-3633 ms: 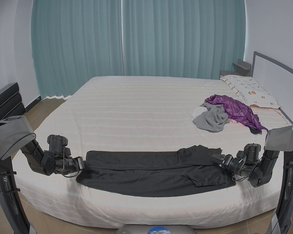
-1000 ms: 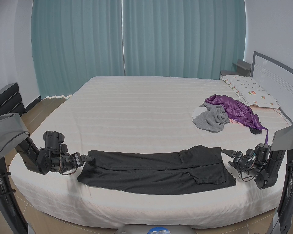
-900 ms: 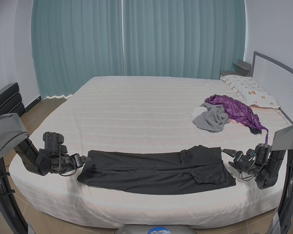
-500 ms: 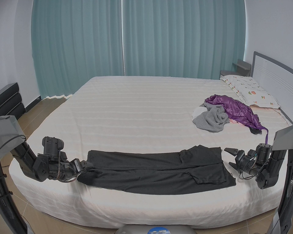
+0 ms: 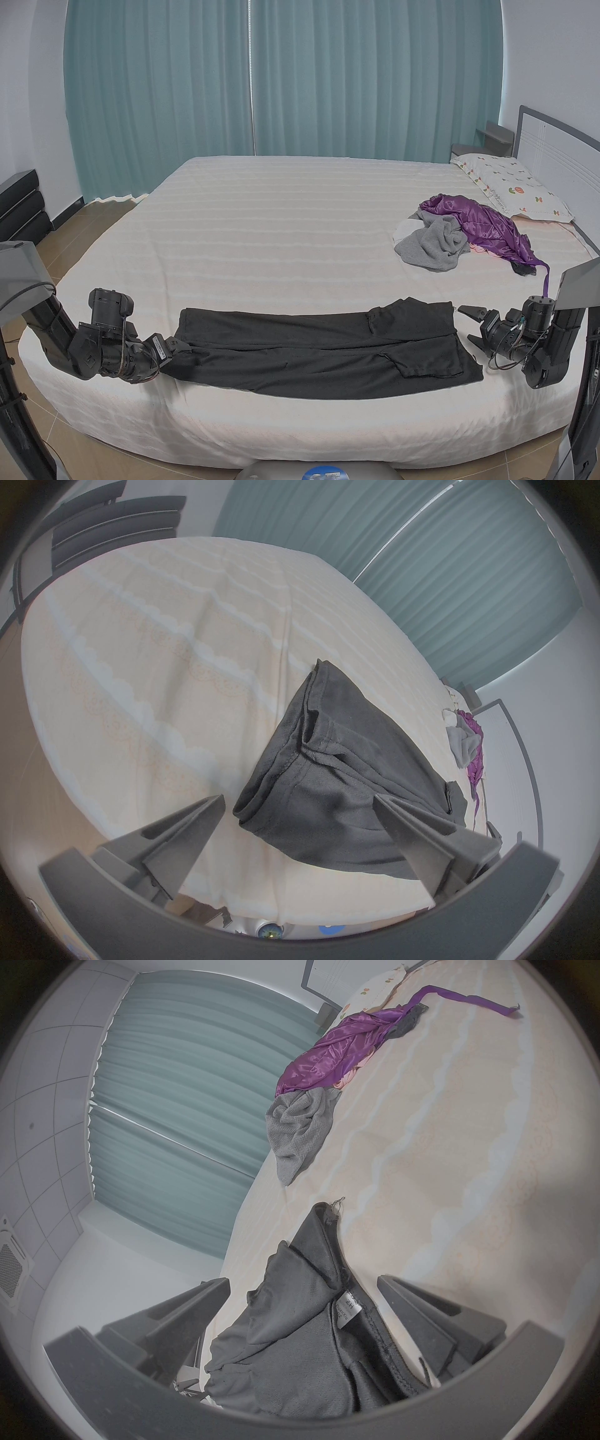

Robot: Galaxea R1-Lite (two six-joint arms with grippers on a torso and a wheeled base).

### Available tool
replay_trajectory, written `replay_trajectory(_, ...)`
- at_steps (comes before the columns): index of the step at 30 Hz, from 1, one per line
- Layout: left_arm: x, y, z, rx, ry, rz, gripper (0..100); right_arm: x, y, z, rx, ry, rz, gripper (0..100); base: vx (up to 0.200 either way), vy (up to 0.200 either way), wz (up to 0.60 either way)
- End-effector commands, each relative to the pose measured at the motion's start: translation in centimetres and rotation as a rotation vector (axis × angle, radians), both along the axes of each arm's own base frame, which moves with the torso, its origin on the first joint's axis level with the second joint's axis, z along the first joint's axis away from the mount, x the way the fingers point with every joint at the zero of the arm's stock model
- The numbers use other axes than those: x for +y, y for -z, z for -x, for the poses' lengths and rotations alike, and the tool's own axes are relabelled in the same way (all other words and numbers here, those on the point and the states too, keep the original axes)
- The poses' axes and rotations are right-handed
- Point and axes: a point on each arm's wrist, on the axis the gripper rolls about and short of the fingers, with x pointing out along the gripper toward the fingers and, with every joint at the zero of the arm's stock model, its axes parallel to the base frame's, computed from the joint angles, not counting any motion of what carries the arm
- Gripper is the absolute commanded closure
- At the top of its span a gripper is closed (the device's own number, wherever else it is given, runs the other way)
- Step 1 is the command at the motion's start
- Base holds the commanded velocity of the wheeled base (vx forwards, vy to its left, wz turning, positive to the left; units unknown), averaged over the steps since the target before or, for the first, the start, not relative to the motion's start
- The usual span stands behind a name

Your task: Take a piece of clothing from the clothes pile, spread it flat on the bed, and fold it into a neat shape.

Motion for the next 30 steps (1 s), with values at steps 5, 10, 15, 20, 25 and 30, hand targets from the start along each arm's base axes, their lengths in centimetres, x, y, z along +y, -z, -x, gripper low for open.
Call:
replay_trajectory(5, -0.1, 0.8, 0.1, 0.031, -0.004, 0.003, 100, 0.1, 0.1, 0.1, 0.003, -0.001, 0.000, 0, 0.000, 0.000, 0.00)
replay_trajectory(10, -0.2, 1.0, 0.9, 0.065, -0.041, 0.033, 100, 0.5, -0.2, 0.1, 0.000, -0.010, 0.001, 0, 0.000, 0.000, 0.00)
replay_trajectory(15, 0.0, 1.0, 1.0, 0.070, -0.055, 0.040, 100, 1.0, -2.4, 1.0, -0.031, -0.014, 0.009, 0, 0.000, 0.000, 0.00)
replay_trajectory(20, -0.2, 1.3, 1.0, 0.079, -0.049, 0.039, 100, 2.4, -2.6, 3.5, 0.031, -0.002, 0.030, 0, 0.000, 0.000, 0.00)
replay_trajectory(25, -0.2, 1.2, 1.0, 0.076, -0.049, 0.039, 100, 4.8, -2.5, 6.4, 0.117, 0.025, 0.093, 0, 0.000, 0.000, 0.00)
replay_trajectory(30, -0.2, 1.2, 1.0, 0.078, -0.049, 0.039, 100, 5.6, -2.3, 8.7, 0.181, 0.050, 0.140, 0, 0.000, 0.000, 0.00)
